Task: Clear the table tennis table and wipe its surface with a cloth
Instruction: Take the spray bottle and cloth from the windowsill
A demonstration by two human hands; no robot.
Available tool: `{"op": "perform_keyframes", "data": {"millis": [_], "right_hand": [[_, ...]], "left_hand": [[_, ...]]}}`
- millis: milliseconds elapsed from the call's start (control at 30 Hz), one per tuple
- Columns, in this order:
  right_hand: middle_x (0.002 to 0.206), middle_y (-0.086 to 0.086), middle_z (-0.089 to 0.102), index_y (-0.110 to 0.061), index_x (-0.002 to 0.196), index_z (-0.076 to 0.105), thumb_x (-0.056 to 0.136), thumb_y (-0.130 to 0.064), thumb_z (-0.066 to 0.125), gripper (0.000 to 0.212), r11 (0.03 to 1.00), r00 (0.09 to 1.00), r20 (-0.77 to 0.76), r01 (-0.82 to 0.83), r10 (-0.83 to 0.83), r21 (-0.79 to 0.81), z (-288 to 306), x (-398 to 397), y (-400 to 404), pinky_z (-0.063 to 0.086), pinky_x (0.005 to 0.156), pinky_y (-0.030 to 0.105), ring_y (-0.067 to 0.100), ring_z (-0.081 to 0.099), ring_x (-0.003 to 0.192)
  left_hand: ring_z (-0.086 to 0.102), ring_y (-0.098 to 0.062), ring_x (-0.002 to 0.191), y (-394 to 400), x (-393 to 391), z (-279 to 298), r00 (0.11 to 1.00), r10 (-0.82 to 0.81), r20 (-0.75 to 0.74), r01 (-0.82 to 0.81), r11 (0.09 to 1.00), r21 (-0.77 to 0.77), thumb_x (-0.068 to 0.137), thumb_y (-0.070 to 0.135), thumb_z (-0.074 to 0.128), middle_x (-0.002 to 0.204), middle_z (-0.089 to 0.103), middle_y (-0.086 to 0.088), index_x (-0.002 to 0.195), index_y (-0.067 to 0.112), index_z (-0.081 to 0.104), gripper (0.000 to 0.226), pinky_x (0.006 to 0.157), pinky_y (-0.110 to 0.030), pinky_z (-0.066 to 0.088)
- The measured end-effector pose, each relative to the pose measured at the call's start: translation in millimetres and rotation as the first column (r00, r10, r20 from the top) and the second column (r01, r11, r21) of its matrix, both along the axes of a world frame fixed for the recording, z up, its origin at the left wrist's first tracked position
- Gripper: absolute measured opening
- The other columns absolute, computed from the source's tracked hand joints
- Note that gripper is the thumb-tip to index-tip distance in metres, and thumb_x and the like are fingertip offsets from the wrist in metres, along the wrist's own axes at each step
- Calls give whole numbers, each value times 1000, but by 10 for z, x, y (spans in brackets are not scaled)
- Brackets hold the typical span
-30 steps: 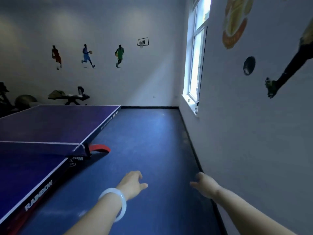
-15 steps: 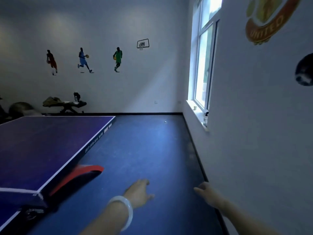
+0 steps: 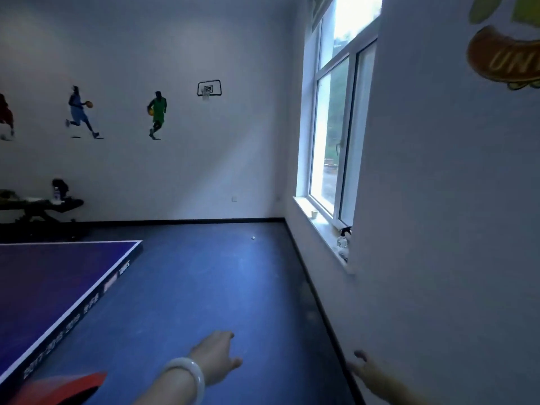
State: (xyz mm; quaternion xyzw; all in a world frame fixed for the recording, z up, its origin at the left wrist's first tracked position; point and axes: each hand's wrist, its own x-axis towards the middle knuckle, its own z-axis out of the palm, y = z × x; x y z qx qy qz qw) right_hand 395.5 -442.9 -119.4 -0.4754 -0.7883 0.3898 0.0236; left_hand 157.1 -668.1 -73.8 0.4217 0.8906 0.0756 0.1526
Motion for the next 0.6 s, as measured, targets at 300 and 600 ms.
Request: {"op": "perform_keyframes", "data": {"millis": [300,600], "right_hand": [[154,3,36,-9,149,32,99,-40,52,62,973,973,35,229,-230,37,-55,-756,1761,30,109,23,17,36,140],[119,7,53,-2,119,57,96,-28,59,35,994,994,-3,106,-106,34,-94,-2296,3673,40,92,22,23,55,117]], "left_hand": [[33,-23,141,2320,-943,-202,971,-238,16,239,970,-53,94,49,53,152,31,-7,151,16,26,71,115,-39,27],[35,-22,139,4055,-2341,-240,993,-119,22,120,992,-43,94,51,52,150,32,-5,149,19,28,67,113,-35,30]]}}
